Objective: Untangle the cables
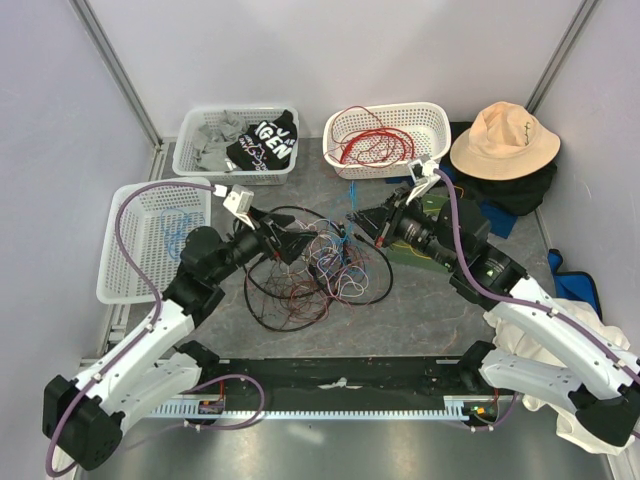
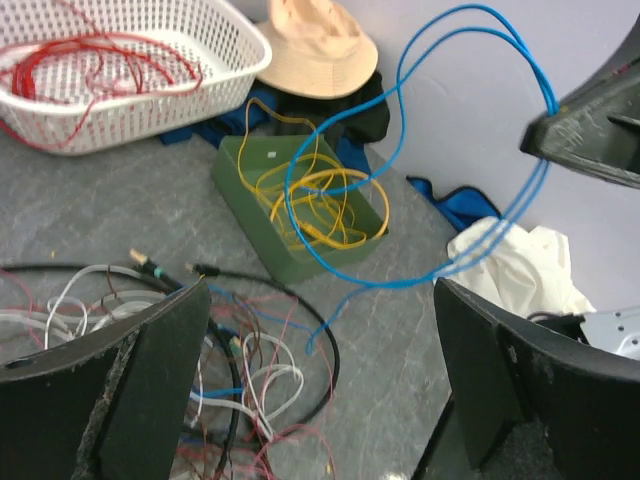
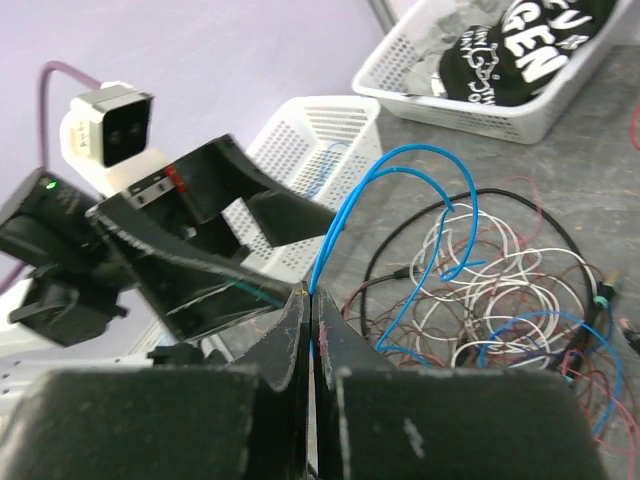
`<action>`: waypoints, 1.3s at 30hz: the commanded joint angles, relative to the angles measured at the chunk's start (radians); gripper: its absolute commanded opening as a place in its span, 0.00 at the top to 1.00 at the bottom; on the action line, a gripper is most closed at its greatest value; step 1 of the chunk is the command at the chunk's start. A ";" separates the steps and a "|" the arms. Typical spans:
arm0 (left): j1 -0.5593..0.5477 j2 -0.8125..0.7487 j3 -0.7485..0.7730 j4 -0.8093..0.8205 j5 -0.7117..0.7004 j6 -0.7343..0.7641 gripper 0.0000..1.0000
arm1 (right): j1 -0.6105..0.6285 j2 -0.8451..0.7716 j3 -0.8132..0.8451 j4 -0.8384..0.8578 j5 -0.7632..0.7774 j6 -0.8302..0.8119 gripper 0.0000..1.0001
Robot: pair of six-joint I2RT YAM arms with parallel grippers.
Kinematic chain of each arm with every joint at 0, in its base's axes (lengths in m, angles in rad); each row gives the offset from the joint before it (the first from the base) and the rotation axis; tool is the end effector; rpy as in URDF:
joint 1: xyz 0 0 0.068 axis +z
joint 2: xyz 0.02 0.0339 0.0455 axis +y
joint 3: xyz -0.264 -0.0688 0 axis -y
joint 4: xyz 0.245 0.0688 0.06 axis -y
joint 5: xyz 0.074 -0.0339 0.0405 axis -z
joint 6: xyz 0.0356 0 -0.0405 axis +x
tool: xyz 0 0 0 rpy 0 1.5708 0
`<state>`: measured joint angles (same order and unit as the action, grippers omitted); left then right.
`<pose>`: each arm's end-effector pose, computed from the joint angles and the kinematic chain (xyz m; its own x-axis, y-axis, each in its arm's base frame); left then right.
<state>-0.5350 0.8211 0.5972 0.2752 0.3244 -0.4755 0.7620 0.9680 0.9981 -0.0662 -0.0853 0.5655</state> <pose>0.1662 -0.1117 0.3163 -0.3074 -0.3222 -0.8954 0.6933 0.5687 -0.4426 0.1591 0.1560 0.3944 -0.4236 0.3337 -0.8421 -0.6188 0.5723 0.5381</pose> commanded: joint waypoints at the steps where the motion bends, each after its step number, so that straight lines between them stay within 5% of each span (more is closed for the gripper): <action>1: -0.005 0.045 0.026 0.215 0.018 -0.046 0.00 | 0.000 0.000 0.062 -0.006 -0.080 0.027 1.00; 17: -0.042 0.375 0.101 0.433 0.004 -0.147 0.03 | 0.002 -0.052 0.068 -0.038 -0.108 0.028 1.00; 20: -0.054 0.395 0.116 0.449 0.022 -0.134 0.19 | 0.002 -0.060 0.060 -0.046 -0.102 0.024 1.00; 23: -0.057 0.401 0.127 0.461 0.048 -0.123 0.46 | 0.000 -0.069 0.051 -0.047 -0.097 0.024 1.00; 24: -0.057 0.400 0.131 0.455 0.053 -0.118 0.69 | 0.000 -0.071 0.048 -0.047 -0.096 0.024 1.00; 26: -0.059 0.376 0.148 0.426 0.041 -0.092 0.94 | 0.000 -0.089 0.040 -0.055 -0.085 0.019 1.00; 28: -0.057 0.345 0.183 0.339 0.015 -0.059 0.98 | 0.000 -0.112 0.030 -0.070 -0.068 0.004 0.89; 29: -0.057 0.305 0.202 0.297 -0.014 -0.011 0.98 | 0.000 -0.120 0.028 -0.086 -0.044 -0.007 0.77; 30: -0.057 0.290 0.229 0.185 -0.031 0.017 0.98 | 0.000 -0.130 0.027 -0.121 -0.021 -0.028 0.53; 33: -0.059 0.245 0.431 -0.064 -0.114 0.116 0.98 | -0.001 -0.193 -0.004 -0.182 0.079 -0.068 0.31; 36: -0.057 0.251 0.623 -0.217 -0.179 0.184 0.98 | 0.000 -0.229 -0.036 -0.187 0.154 -0.087 0.17; 39: -0.059 0.268 0.739 -0.333 -0.183 0.213 0.98 | 0.002 -0.238 -0.058 -0.152 0.142 -0.095 0.15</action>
<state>-0.5907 1.1091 1.1816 0.1501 0.2054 -0.3859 0.7620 0.7383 0.9672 -0.2348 -0.0029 0.5091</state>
